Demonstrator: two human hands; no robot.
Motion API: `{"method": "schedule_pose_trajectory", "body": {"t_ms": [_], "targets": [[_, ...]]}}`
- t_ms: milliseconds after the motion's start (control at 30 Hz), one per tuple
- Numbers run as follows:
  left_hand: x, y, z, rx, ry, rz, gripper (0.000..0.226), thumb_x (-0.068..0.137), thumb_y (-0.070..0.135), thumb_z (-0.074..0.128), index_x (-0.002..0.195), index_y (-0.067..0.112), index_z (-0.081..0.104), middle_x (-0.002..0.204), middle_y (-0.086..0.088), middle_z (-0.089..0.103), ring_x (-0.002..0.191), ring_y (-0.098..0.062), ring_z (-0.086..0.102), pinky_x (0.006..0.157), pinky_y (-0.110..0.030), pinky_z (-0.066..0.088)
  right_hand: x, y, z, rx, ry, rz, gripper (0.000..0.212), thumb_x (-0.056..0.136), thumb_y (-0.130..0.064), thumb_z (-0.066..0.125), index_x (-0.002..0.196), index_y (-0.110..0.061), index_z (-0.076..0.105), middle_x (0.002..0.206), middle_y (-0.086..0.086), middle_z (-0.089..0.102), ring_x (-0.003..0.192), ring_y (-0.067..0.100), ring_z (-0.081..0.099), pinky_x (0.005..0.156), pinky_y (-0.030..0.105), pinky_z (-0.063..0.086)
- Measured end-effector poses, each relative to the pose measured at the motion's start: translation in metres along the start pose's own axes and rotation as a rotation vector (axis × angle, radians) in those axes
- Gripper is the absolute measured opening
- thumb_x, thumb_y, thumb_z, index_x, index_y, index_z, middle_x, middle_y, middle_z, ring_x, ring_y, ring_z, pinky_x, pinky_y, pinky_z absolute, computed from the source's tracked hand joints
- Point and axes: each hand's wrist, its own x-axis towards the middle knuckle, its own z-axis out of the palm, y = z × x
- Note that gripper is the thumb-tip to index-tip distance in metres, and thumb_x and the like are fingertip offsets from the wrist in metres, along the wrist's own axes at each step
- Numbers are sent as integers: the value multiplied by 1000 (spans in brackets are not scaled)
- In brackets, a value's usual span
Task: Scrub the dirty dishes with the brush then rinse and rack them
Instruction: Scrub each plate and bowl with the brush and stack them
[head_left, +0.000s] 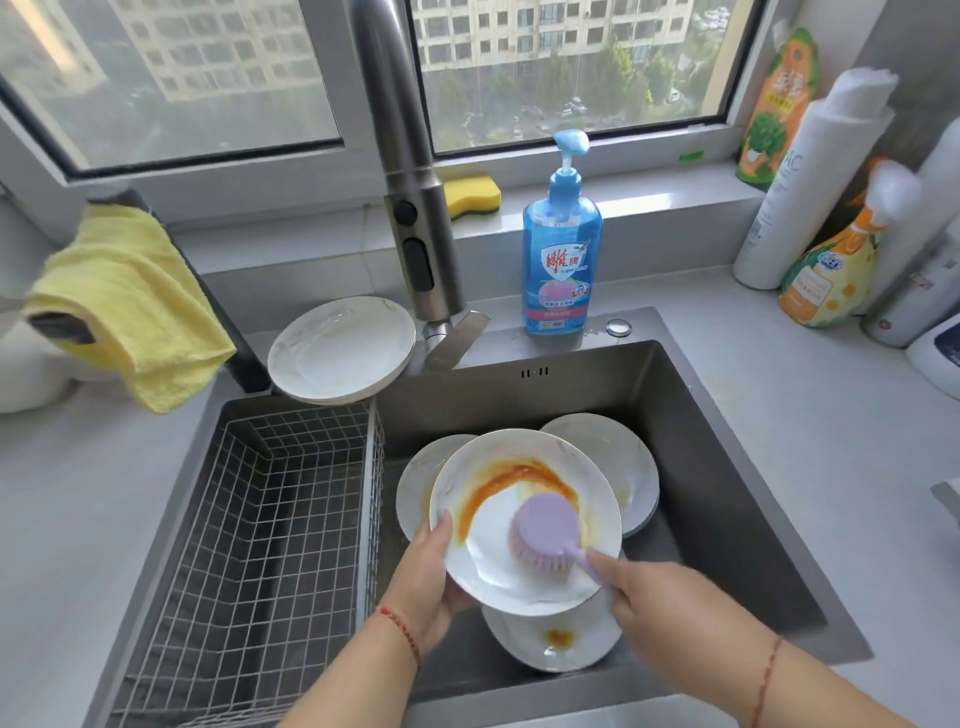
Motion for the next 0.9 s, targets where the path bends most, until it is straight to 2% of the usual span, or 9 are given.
{"method": "schedule_pose_trajectory", "body": {"t_ms": [133, 233, 300, 333, 400, 500, 667, 767, 900], "targets": [[-8, -3, 6, -40, 26, 12, 61, 86, 64, 43, 131, 24, 55, 118, -11, 71, 105, -34, 69, 77, -52, 59, 3, -34, 10, 13, -72, -127, 43, 100, -23, 31, 143, -28, 37, 81, -1, 49, 73, 21, 54, 63, 28, 43], [-14, -7, 12, -51, -46, 25, 68, 80, 67, 42, 133, 26, 55, 123, -9, 69, 108, -32, 68, 73, -49, 59, 30, -45, 10, -109, 76, -109, 55, 101, -20, 30, 151, -36, 13, 74, 3, 49, 53, 14, 33, 48, 29, 25], [-17, -7, 14, -80, -95, 63, 64, 85, 64, 39, 136, 28, 52, 124, -7, 69, 108, -30, 69, 73, -48, 59, 43, -40, 2, -175, 144, -56, 60, 100, -16, 30, 153, -34, 6, 96, 6, 61, 51, 11, 28, 46, 27, 22], [-18, -6, 14, -101, -103, 90, 59, 90, 61, 37, 136, 27, 52, 122, -7, 70, 107, -30, 69, 73, -49, 59, 46, -32, -3, -158, 167, -10, 59, 100, -15, 31, 153, -29, 10, 103, 6, 62, 51, 9, 29, 46, 24, 24], [-20, -3, 13, -135, -78, 145, 50, 96, 55, 35, 134, 28, 53, 119, -7, 71, 104, -31, 70, 72, -52, 59, 39, -16, -12, -104, 208, 71, 48, 98, -19, 31, 146, -23, 28, 90, 4, 57, 53, 10, 37, 49, 20, 30], [-19, 5, 10, -120, 10, 198, 44, 97, 54, 38, 129, 28, 53, 117, -5, 72, 101, -31, 71, 68, -53, 58, 17, -7, -12, -75, 123, 51, 39, 98, -22, 32, 135, -25, 42, 77, -3, 48, 58, 12, 43, 54, 18, 37], [-22, 9, 13, -101, 36, 164, 46, 96, 55, 37, 130, 28, 53, 118, -10, 70, 102, -35, 69, 68, -50, 59, 2, -39, 1, 46, -58, -118, 41, 99, -24, 30, 133, -41, 45, 89, -1, 56, 65, 13, 47, 62, 24, 44], [-26, 6, 15, -95, -30, 122, 52, 94, 58, 36, 131, 26, 54, 119, -13, 70, 101, -36, 70, 71, -51, 58, 21, -61, -1, 114, -10, -114, 47, 102, -24, 28, 143, -47, 31, 93, 1, 63, 55, 7, 40, 48, 18, 32], [-31, 6, 14, -82, -115, 124, 50, 101, 54, 29, 135, 26, 52, 118, -8, 71, 104, -30, 70, 74, -51, 59, 51, -49, -8, 103, 119, 44, 54, 100, -18, 29, 147, -45, 22, 68, -4, 49, 58, 14, 45, 51, 29, 36]]}}
